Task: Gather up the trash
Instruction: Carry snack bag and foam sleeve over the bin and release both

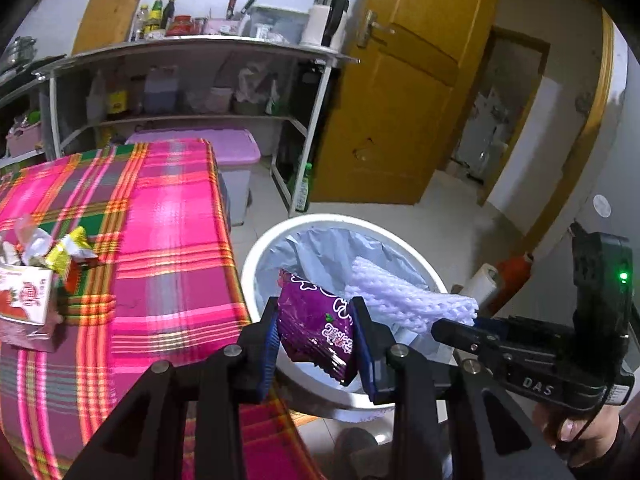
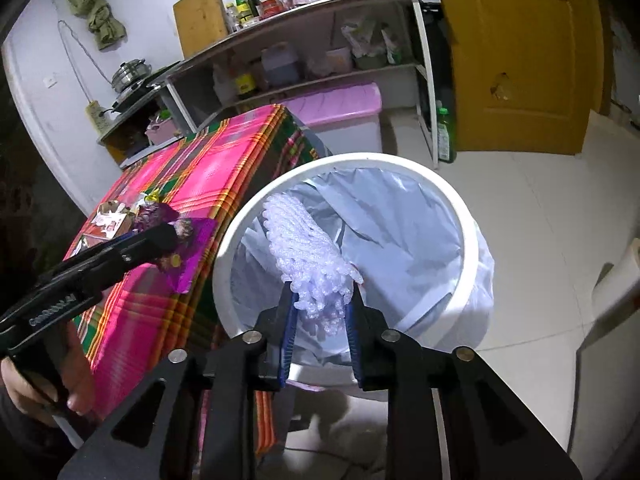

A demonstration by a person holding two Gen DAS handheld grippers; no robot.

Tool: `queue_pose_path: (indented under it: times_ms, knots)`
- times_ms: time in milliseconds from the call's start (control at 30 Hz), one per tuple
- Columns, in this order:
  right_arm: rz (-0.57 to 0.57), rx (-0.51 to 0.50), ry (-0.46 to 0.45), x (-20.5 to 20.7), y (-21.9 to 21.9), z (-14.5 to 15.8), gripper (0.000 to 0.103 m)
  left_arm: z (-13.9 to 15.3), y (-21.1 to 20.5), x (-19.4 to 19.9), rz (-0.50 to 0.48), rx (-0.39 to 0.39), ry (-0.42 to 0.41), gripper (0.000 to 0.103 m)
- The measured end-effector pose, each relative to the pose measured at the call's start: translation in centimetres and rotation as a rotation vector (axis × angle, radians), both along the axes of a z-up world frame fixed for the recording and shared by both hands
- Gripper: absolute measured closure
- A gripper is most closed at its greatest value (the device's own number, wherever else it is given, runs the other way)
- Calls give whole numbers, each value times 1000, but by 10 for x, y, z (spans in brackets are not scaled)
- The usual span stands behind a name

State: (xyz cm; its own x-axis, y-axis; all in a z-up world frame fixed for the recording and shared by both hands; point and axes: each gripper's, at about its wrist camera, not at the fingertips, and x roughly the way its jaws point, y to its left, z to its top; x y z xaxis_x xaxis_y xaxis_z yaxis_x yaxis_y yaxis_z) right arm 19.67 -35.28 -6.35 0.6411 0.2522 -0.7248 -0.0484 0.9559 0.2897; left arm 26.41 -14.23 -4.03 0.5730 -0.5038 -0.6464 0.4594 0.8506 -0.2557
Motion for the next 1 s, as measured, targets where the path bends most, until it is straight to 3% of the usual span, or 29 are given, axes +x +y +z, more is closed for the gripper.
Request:
queue_pose_path:
  times_ms: [100, 167, 467, 700, 1000]
  knots:
    - [-7, -14, 7, 1, -1, -3, 59, -9, -8, 10, -2, 18, 28, 68]
    - [-12, -15, 10, 1, -4, -4, 55, -15, -12, 16, -10, 21, 50, 66]
    - [-31, -7, -8, -3, -8, 1, 55, -18, -6, 21, 3, -25, 71, 55]
    - [-8, -5, -52, -12, -1, 16, 55, -5, 10, 8, 32, -49, 35, 55]
    - [61, -21, -121, -24, 24, 36, 55, 16, 47, -23, 125, -22, -45, 55]
